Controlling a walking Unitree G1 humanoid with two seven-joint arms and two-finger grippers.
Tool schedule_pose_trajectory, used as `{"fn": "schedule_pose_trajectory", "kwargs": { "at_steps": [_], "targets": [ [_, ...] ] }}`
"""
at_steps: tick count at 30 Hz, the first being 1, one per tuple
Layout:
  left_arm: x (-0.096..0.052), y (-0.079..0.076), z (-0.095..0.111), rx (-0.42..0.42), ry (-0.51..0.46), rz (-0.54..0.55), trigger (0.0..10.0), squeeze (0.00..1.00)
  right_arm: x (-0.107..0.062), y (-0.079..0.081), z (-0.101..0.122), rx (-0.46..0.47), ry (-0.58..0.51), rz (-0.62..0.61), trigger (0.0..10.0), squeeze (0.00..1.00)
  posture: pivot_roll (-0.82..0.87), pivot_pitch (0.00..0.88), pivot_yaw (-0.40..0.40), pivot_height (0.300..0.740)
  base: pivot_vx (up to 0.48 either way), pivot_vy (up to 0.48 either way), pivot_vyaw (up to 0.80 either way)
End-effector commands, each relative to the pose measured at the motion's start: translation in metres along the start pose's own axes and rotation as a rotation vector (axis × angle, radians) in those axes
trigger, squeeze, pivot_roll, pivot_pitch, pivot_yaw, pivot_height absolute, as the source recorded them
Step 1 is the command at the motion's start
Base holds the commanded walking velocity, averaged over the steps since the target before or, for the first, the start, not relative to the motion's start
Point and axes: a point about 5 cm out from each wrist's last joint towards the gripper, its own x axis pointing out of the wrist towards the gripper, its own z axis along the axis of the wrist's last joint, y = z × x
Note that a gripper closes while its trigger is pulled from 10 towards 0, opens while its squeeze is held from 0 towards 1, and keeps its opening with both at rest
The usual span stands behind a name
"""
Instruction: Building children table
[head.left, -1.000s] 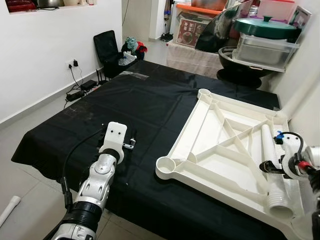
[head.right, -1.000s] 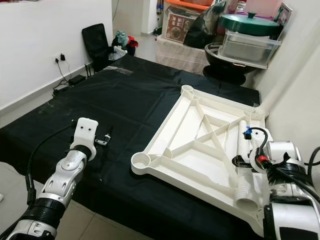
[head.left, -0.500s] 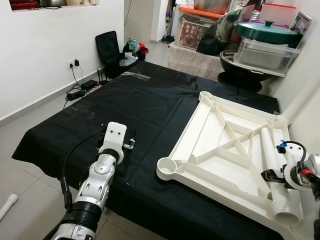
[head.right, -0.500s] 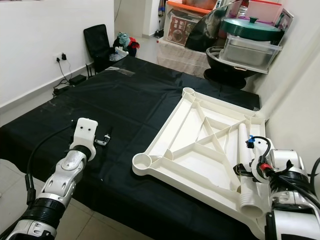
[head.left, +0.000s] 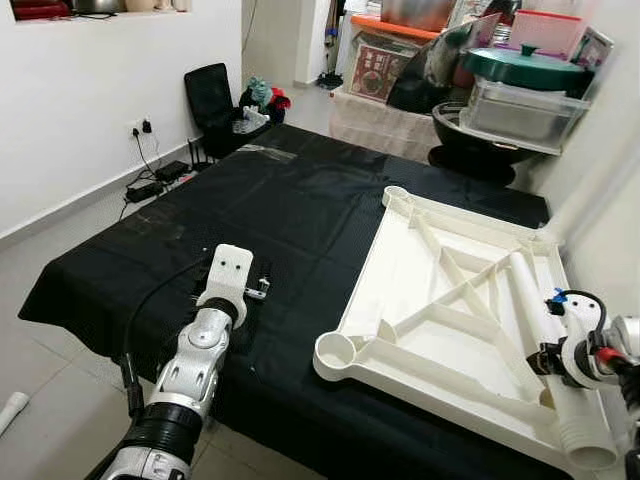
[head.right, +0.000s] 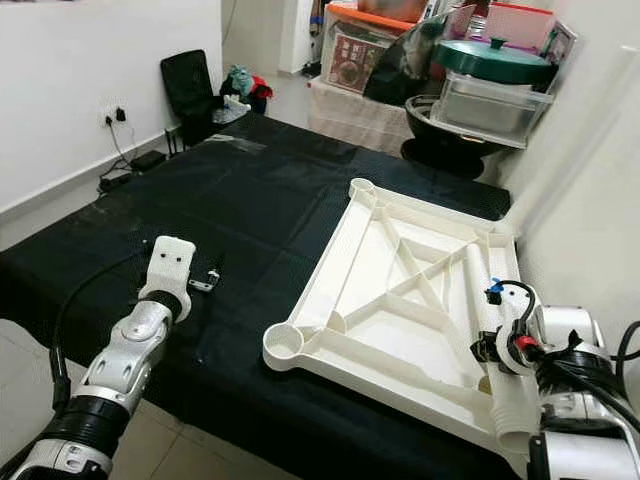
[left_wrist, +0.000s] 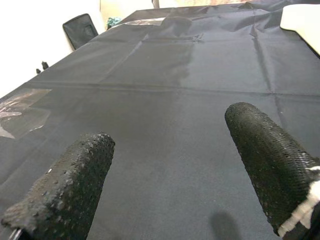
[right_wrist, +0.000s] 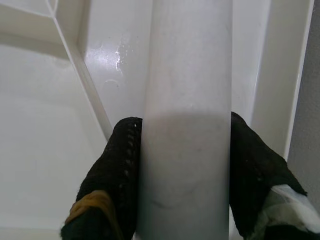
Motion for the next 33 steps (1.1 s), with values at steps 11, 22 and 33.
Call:
{"fn": "schedule_pose_trajectory", "kwargs": {
  "at_steps": [11, 22, 33],
  "targets": [
    [-0.002, -0.004, -0.011, 0.011, 0.046, -0.01, 10.0, 0.0, -0.066, 0.039, 0.087, 0.029, -0.433, 0.208, 0.0, 0.0, -0.02, 0.0, -0.162, 0.74, 0.0, 0.0, 0.0],
    [-0.004, 0.0, -0.011, 0.015, 0.046, -0.002, 10.0, 0.0, -0.122, 0.07, 0.122, 0.106, -0.832, 0.323, 0.0, 0.0, -0.01, 0.0, -0.15, 0.74, 0.0, 0.0, 0.0],
    [-0.018, -0.028, 0.05, -0.462, -0.218, -0.409, 10.0, 0.0, -0.088, 0.169, 0.078, 0.356, -0.87, 0.475, 0.0, 0.0, 0.03, 0.0, -0.132, 0.74, 0.0, 0.0, 0.0]
  ]
}}
